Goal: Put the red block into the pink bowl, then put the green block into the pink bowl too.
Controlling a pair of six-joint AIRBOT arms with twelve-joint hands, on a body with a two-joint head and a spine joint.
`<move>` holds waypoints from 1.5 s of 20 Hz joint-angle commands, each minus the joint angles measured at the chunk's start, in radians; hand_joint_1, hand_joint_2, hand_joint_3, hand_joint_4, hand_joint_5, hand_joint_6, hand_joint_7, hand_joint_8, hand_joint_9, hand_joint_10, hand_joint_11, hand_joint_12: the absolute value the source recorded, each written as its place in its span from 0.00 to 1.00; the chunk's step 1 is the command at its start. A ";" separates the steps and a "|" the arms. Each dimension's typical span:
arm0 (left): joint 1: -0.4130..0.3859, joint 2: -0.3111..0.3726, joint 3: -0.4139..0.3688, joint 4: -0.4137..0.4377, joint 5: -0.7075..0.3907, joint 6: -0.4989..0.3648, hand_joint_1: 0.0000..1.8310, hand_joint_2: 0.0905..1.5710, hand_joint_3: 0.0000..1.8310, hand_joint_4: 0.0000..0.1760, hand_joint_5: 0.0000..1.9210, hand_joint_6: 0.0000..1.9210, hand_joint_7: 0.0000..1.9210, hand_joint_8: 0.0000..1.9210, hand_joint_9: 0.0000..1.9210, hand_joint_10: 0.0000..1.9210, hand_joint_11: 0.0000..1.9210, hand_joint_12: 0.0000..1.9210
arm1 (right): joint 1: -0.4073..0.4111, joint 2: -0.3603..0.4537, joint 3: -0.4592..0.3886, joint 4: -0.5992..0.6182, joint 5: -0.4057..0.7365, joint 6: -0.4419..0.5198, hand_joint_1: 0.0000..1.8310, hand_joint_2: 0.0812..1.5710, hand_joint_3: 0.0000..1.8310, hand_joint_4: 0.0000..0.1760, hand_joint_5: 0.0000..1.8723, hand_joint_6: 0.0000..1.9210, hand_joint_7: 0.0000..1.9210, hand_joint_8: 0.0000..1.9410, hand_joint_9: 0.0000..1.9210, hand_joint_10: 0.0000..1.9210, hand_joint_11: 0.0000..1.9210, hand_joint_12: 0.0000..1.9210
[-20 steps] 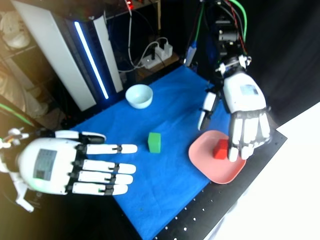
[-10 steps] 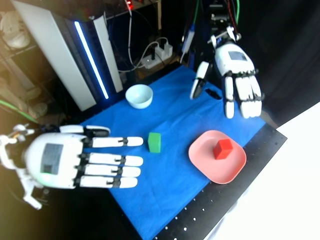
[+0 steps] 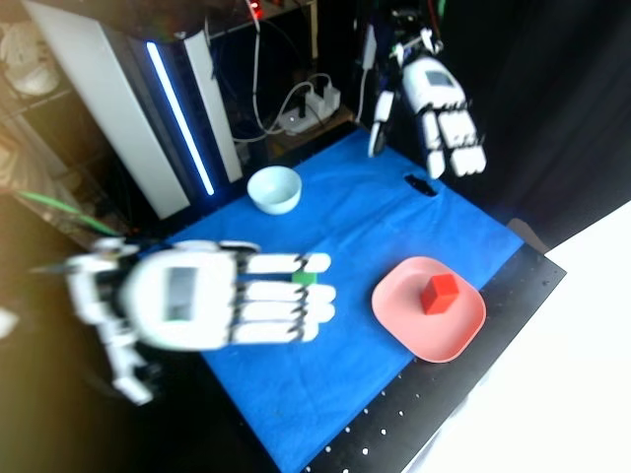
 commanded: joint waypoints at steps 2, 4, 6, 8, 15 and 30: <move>0.010 0.003 -0.015 0.014 -0.179 -0.003 0.49 0.54 0.01 0.34 0.04 0.00 0.00 0.00 0.00 0.00 0.00 0.00 | 0.042 -0.007 0.019 0.033 0.058 0.003 0.40 0.60 0.00 1.00 0.16 0.00 0.14 0.00 0.13 0.00 0.00 0.49; 0.021 0.004 -0.021 0.008 -0.196 -0.004 0.51 0.53 0.00 0.21 0.03 0.00 0.00 0.00 0.00 0.00 0.00 0.00 | 0.061 -0.030 0.035 0.007 0.021 0.003 0.43 0.58 0.00 1.00 0.18 0.00 0.12 0.00 0.11 0.00 0.00 0.44; 0.021 0.003 -0.022 0.008 -0.197 -0.004 0.52 0.53 0.00 0.26 0.03 0.00 0.00 0.00 0.00 0.00 0.00 0.00 | 0.064 -0.043 0.046 -0.005 0.001 0.003 0.50 0.59 0.00 0.89 0.19 0.00 0.14 0.00 0.12 0.00 0.00 0.50; 0.021 0.003 -0.026 0.009 -0.199 -0.004 0.52 0.53 0.00 0.22 0.03 0.00 0.00 0.00 0.00 0.00 0.00 0.00 | 0.070 -0.050 0.052 -0.019 -0.018 0.003 0.51 0.60 0.00 0.89 0.20 0.00 0.16 0.00 0.15 0.01 0.00 0.59; 0.021 -0.001 -0.030 0.016 -0.199 -0.008 0.53 0.52 0.00 0.23 0.03 0.00 0.00 0.00 0.00 0.00 0.00 0.00 | 0.103 -0.085 0.074 -0.066 -0.059 0.003 0.57 0.60 0.00 0.59 0.29 0.00 0.25 0.00 0.28 0.01 0.13 0.53; 0.025 -0.015 -0.029 0.016 -0.185 -0.018 0.55 0.51 0.00 0.01 0.02 0.00 0.00 0.00 0.00 0.00 0.00 0.00 | 0.157 -0.104 0.101 -0.072 -0.069 0.003 0.68 0.71 0.00 0.00 0.53 0.37 0.46 0.72 0.51 0.85 0.53 0.95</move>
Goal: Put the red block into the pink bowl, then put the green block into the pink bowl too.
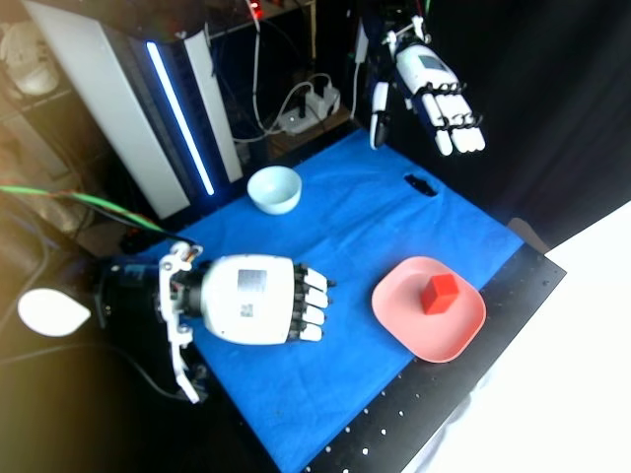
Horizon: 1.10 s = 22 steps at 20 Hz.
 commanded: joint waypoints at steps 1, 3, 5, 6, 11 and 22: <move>-0.004 -0.002 0.000 0.011 -0.114 -0.004 0.55 0.51 0.00 0.00 0.02 0.00 0.00 0.00 0.00 0.00 0.00 0.00 | 0.029 -0.009 0.013 0.059 0.105 0.001 0.68 0.71 0.00 0.00 0.55 0.33 0.47 0.71 0.52 0.80 0.53 0.92; -0.003 -0.003 0.001 0.012 -0.114 -0.005 0.56 0.51 0.00 0.00 0.03 0.00 0.00 0.00 0.00 0.00 0.00 0.00 | 0.053 -0.034 0.038 0.091 0.106 0.001 0.66 0.65 0.00 0.00 0.61 0.33 0.50 0.70 0.53 0.83 0.48 0.97; -0.002 -0.006 0.003 0.015 -0.114 -0.009 0.56 0.51 0.00 0.01 0.04 0.00 0.00 0.00 0.00 0.00 0.00 0.00 | 0.085 -0.069 0.075 0.111 0.106 0.001 0.65 0.64 0.00 0.00 0.62 0.36 0.48 0.80 0.50 0.94 0.50 1.00; -0.002 -0.006 0.003 0.015 -0.113 -0.009 0.55 0.51 0.00 0.01 0.04 0.00 0.00 0.00 0.00 0.00 0.00 0.00 | 0.090 -0.074 0.081 0.112 0.106 0.001 0.66 0.64 0.00 0.00 0.63 0.34 0.47 0.78 0.49 0.91 0.47 0.99; -0.003 -0.015 0.016 0.028 -0.110 -0.032 0.55 0.51 0.00 0.16 0.04 0.01 0.00 0.00 0.00 0.00 0.01 0.01 | 0.157 -0.161 0.167 0.129 0.105 0.001 0.70 0.67 0.00 0.00 0.65 0.16 0.54 0.61 0.53 0.60 0.48 0.79; -0.009 -0.029 0.033 0.060 -0.112 -0.064 0.53 0.50 0.00 0.23 0.03 0.00 0.00 0.00 0.00 0.00 0.00 0.00 | 0.212 -0.297 0.304 0.147 -0.037 0.001 0.62 0.63 0.00 0.00 0.45 0.13 0.49 0.29 0.46 0.42 0.35 0.69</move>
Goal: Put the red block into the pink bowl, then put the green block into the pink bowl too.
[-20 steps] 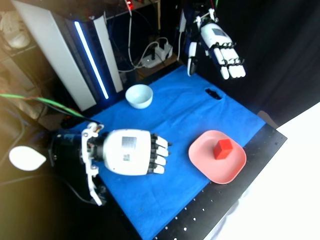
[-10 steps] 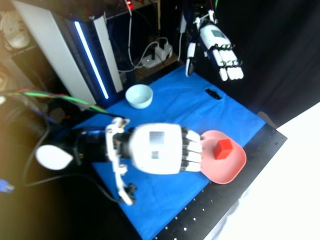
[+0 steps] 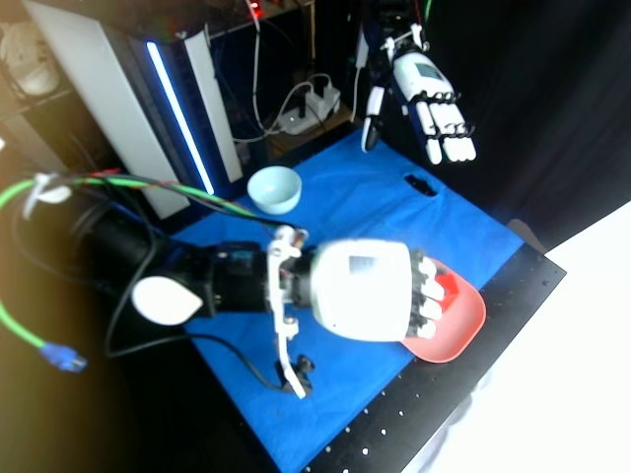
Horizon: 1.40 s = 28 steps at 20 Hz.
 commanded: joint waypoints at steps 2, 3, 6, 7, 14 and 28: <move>-0.012 -0.004 0.004 0.012 -0.126 -0.008 0.53 0.50 0.00 0.30 0.03 0.00 0.00 0.00 0.00 0.00 0.00 0.00 | 0.023 -0.001 0.006 0.042 0.083 0.003 0.53 0.58 0.00 0.00 0.32 0.01 0.46 0.05 0.44 0.20 0.30 0.60; -0.012 -0.004 0.004 0.012 -0.126 -0.010 0.54 0.50 0.00 0.35 0.03 0.00 0.00 0.00 0.00 0.00 0.00 0.00 | 0.023 0.000 0.006 0.042 0.081 0.003 0.50 0.57 0.00 0.00 0.28 0.00 0.41 0.02 0.41 0.17 0.25 0.60; -0.011 -0.004 0.003 0.012 -0.126 -0.013 0.54 0.50 0.00 0.28 0.03 0.00 0.00 0.00 0.00 0.00 0.01 0.00 | 0.023 0.000 0.006 0.042 0.081 0.003 0.45 0.55 0.00 0.03 0.22 0.00 0.32 0.00 0.35 0.04 0.15 0.51; -0.011 -0.004 0.002 0.012 -0.126 -0.014 0.54 0.50 0.00 0.26 0.03 0.00 0.00 0.00 0.00 0.00 0.01 0.01 | 0.023 0.001 0.002 0.042 0.081 0.003 0.44 0.55 0.00 0.05 0.21 0.00 0.31 0.00 0.34 0.03 0.14 0.50; -0.010 0.002 -0.005 0.009 -0.149 -0.017 0.54 0.51 0.00 0.35 0.04 0.00 0.00 0.00 0.00 0.00 0.01 0.01 | 0.011 0.087 -0.095 0.078 0.152 0.003 0.43 0.52 0.00 0.44 0.13 0.00 0.16 0.00 0.17 0.00 0.00 0.47; 0.008 0.047 -0.064 0.078 -0.342 -0.058 0.46 0.49 0.00 1.00 0.01 0.00 0.02 0.01 0.00 0.00 0.00 0.00 | -0.332 0.338 -0.395 0.351 0.718 0.044 0.41 0.52 0.00 0.33 0.13 0.00 0.12 0.00 0.09 0.00 0.00 0.25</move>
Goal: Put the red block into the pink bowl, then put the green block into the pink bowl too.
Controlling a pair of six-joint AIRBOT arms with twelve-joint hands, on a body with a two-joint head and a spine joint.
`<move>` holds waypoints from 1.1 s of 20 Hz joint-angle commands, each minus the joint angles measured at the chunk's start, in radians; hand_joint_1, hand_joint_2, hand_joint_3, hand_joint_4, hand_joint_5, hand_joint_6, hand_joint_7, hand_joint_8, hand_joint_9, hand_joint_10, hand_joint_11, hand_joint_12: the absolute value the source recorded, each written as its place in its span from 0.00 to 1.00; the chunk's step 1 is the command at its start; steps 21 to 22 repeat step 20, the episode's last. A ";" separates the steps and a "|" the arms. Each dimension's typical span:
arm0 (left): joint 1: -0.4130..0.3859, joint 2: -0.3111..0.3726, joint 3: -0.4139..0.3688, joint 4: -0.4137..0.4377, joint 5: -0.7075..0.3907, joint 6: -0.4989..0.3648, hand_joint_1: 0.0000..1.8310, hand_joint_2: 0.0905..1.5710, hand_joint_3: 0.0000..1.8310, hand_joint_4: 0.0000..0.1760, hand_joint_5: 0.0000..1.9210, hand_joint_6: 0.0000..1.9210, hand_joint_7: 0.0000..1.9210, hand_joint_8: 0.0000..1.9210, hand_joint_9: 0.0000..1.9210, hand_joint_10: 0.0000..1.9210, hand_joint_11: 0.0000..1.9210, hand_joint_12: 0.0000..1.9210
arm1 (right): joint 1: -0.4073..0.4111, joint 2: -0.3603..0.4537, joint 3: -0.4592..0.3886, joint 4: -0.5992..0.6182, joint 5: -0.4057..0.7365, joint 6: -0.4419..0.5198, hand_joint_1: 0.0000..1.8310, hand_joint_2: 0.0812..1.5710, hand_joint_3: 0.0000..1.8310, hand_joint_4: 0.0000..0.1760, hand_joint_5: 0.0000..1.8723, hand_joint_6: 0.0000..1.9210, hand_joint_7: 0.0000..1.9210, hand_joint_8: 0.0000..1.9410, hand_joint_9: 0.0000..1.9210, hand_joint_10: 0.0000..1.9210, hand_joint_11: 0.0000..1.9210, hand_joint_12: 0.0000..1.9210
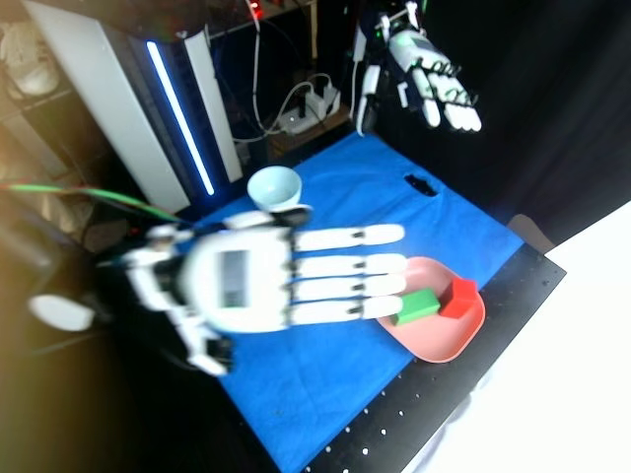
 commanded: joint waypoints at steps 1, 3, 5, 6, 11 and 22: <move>-0.002 0.008 -0.002 0.009 -0.156 -0.010 0.44 0.48 0.00 0.72 0.01 0.00 0.01 0.00 0.00 0.00 0.00 0.00 | -0.011 0.011 -0.017 0.051 0.199 0.007 0.40 0.51 0.00 0.37 0.13 0.00 0.12 0.00 0.10 0.00 0.00 0.27; 0.008 0.010 -0.009 0.017 -0.193 -0.022 0.38 0.49 0.00 0.00 0.00 0.00 0.00 0.00 0.00 0.00 0.00 0.00 | -0.085 0.037 -0.061 0.108 0.296 0.007 0.44 0.53 0.00 0.19 0.13 0.00 0.12 0.00 0.08 0.00 0.00 0.18; 0.036 0.014 -0.014 0.018 -0.243 -0.046 0.44 0.48 0.00 0.95 0.00 0.00 0.00 0.00 0.00 0.00 0.00 0.00 | -0.197 0.067 -0.119 0.193 0.410 0.007 0.47 0.54 0.00 0.33 0.11 0.00 0.09 0.00 0.08 0.00 0.01 0.17; 0.039 0.015 -0.015 0.017 -0.247 -0.047 0.42 0.50 0.00 0.88 0.00 0.00 0.00 0.00 0.00 0.00 0.00 0.00 | -0.210 0.070 -0.126 0.204 0.424 0.007 0.47 0.54 0.00 0.31 0.11 0.00 0.09 0.00 0.09 0.00 0.01 0.22; 0.129 0.016 -0.023 -0.057 -0.330 -0.106 0.37 0.52 0.00 0.72 0.00 0.00 0.00 0.00 0.00 0.00 0.00 0.00 | -0.350 0.102 -0.192 0.315 0.497 0.007 0.41 0.52 0.00 0.45 0.10 0.00 0.09 0.00 0.10 0.00 0.00 0.29; 0.147 0.017 -0.021 -0.068 -0.380 -0.141 0.33 0.53 0.00 1.00 0.01 0.00 0.01 0.00 0.02 0.00 0.04 0.03 | -0.389 0.119 -0.220 0.345 0.551 0.007 0.40 0.54 0.00 0.48 0.12 0.00 0.12 0.00 0.13 0.01 0.00 0.34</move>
